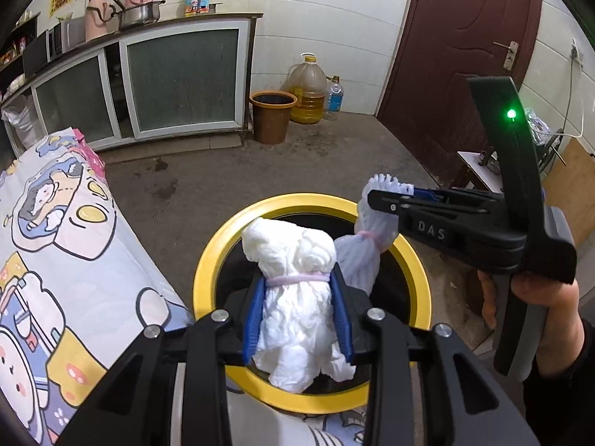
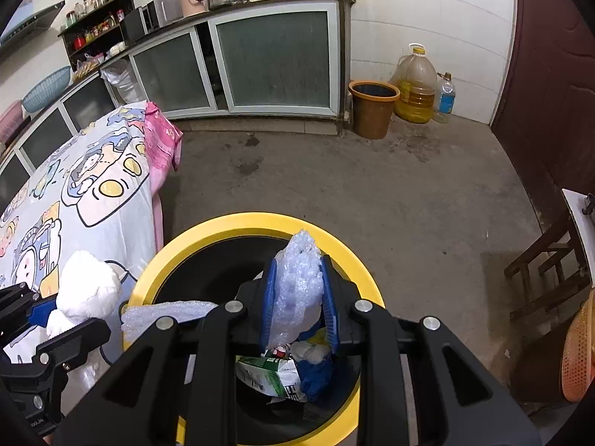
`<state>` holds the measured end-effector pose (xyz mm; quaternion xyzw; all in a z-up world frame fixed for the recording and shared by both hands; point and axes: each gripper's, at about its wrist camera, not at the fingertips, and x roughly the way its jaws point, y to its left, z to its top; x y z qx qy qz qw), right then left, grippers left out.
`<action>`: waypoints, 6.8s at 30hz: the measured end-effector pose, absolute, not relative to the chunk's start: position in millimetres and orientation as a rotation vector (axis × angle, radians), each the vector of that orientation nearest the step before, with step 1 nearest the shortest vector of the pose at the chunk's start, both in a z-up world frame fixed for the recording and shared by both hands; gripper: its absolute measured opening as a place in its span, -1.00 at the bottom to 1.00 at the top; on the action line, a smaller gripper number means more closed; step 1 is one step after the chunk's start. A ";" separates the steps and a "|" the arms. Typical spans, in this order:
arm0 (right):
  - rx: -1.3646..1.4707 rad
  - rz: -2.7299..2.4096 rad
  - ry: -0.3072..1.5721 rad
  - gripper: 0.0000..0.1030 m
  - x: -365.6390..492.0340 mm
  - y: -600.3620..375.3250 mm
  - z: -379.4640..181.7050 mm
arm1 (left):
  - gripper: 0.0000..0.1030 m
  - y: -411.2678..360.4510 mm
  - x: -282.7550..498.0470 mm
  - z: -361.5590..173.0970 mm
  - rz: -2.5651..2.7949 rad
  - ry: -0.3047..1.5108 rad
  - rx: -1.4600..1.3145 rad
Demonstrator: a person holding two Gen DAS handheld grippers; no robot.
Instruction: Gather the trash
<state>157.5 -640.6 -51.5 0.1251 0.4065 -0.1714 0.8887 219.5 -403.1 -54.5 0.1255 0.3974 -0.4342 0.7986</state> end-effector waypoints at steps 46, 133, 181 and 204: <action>0.057 -0.326 0.192 0.85 -8.3 -397.9 59.9 | 0.85 -14.3 87.4 64.1 -0.126 0.331 -0.022; 0.009 -0.275 0.300 0.85 -13.6 -316.8 -26.1 | 0.85 9.5 49.6 -20.0 0.021 0.533 -0.084; 0.024 -0.290 0.320 0.85 -10.8 -317.9 -29.6 | 0.85 0.8 50.6 -24.3 -0.013 0.540 -0.058; 0.027 -0.293 0.327 0.85 -9.3 -316.1 -31.9 | 0.85 0.2 51.4 -25.6 -0.020 0.543 -0.054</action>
